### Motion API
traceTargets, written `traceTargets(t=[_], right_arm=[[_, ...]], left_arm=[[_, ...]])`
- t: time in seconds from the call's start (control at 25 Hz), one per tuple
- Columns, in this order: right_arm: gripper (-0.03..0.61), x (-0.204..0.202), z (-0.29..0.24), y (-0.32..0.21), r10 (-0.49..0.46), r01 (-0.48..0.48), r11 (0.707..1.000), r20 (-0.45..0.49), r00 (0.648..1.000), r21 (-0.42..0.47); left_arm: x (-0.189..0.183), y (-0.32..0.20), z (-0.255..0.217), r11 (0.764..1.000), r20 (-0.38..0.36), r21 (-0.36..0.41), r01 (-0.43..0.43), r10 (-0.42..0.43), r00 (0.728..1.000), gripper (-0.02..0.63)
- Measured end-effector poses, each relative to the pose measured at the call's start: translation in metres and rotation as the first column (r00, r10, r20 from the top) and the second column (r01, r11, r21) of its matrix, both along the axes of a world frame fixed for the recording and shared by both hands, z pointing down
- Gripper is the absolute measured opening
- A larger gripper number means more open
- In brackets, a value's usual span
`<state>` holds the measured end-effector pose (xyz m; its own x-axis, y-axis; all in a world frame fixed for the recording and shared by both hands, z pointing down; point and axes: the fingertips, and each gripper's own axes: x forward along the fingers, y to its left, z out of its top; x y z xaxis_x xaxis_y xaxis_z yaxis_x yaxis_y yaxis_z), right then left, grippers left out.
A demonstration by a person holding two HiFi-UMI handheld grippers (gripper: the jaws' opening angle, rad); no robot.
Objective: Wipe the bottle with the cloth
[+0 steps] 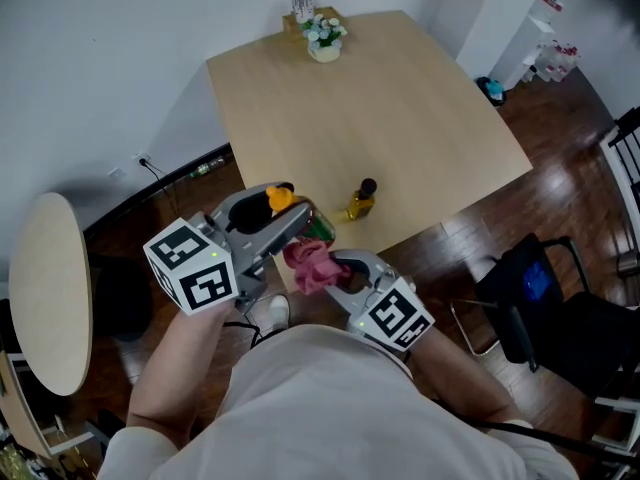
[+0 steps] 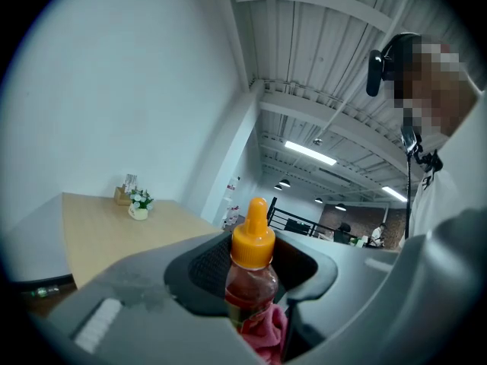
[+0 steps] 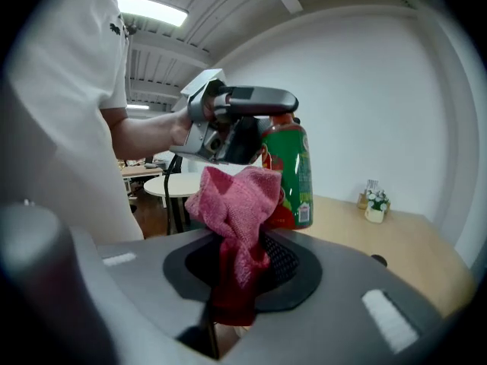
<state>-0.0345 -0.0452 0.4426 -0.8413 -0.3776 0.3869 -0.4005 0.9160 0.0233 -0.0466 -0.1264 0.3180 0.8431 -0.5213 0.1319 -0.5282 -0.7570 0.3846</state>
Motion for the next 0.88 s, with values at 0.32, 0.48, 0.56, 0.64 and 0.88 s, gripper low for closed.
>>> traceTargets(t=[0.32,0.48,0.56,0.64,0.88], right_arm=[[0.089,0.013,0.04,0.002,0.006,-0.012,0.996,-0.064,0.998,-0.092],[0.089,0.035,0.027,-0.002,0.052,-0.057,0.995,-0.062,0.997,-0.08],[0.089,0.046,0.011,-0.01,0.087,-0.09,0.995,-0.047,0.995,-0.053],[0.089,0.051,-0.013,-0.021,0.108,-0.109,0.994,-0.031,0.994,-0.004],[0.089,0.021,-0.097,-0.035,0.014,-0.025,0.991,0.083,0.996,0.128]], left_arm=[[-0.015,0.007,-0.002,0.999,-0.011,0.011,0.039,-0.039,0.999,0.166],[-0.023,0.012,-0.007,0.999,-0.005,0.032,0.038,-0.037,0.999,0.166],[-0.026,0.015,-0.006,0.999,0.006,0.04,0.032,-0.032,0.999,0.166],[-0.028,0.018,-0.004,0.999,0.016,0.039,0.023,-0.023,1.0,0.166],[-0.018,0.035,0.005,0.998,0.049,0.04,-0.039,0.037,0.998,0.166]])
